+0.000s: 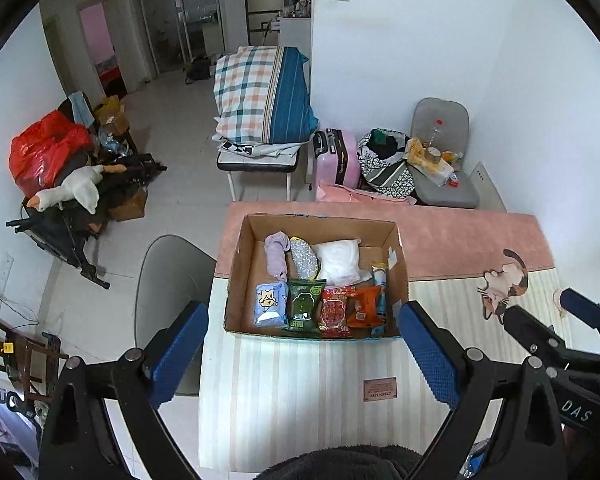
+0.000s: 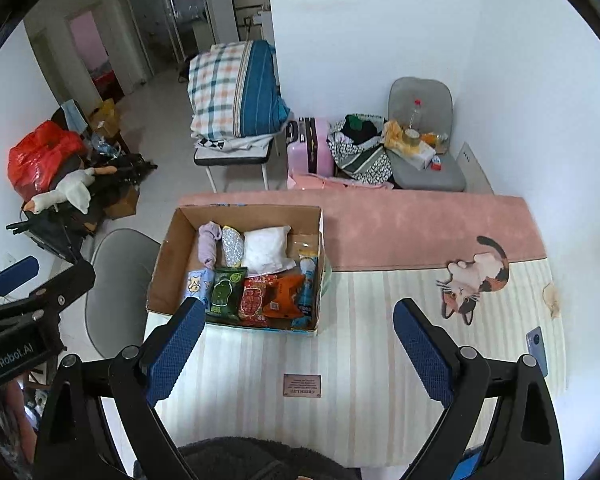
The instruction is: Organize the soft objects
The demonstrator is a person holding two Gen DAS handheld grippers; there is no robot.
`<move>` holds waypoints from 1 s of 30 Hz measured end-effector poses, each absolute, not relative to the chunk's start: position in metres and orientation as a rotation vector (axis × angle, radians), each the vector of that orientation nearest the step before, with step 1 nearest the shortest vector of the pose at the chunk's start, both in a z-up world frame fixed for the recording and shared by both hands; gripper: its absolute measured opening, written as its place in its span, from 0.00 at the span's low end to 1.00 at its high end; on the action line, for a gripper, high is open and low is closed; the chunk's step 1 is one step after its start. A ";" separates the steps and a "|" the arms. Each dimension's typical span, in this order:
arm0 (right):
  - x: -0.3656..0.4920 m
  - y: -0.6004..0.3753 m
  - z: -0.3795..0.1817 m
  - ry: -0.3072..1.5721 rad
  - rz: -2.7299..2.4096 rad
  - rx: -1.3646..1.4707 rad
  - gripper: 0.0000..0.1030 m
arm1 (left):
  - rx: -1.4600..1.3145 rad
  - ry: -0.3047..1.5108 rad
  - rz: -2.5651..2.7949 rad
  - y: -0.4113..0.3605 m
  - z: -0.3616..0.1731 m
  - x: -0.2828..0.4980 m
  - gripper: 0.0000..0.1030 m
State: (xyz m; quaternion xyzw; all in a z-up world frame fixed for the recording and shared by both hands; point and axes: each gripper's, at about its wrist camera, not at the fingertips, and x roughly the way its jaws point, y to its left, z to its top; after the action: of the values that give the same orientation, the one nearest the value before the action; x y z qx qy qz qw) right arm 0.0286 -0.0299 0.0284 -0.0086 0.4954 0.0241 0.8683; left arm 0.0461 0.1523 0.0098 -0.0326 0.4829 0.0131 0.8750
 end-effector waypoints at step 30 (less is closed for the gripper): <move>0.014 -0.025 0.052 0.993 -0.002 -0.062 0.94 | -0.073 0.985 0.069 0.161 0.018 0.030 0.95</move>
State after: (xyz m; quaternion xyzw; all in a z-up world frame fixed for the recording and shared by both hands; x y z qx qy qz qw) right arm 0.0141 -0.0248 0.0520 -0.0299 0.4764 -0.0010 0.8787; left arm 0.0296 0.1611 0.0183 -0.0348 0.4728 0.0330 0.8799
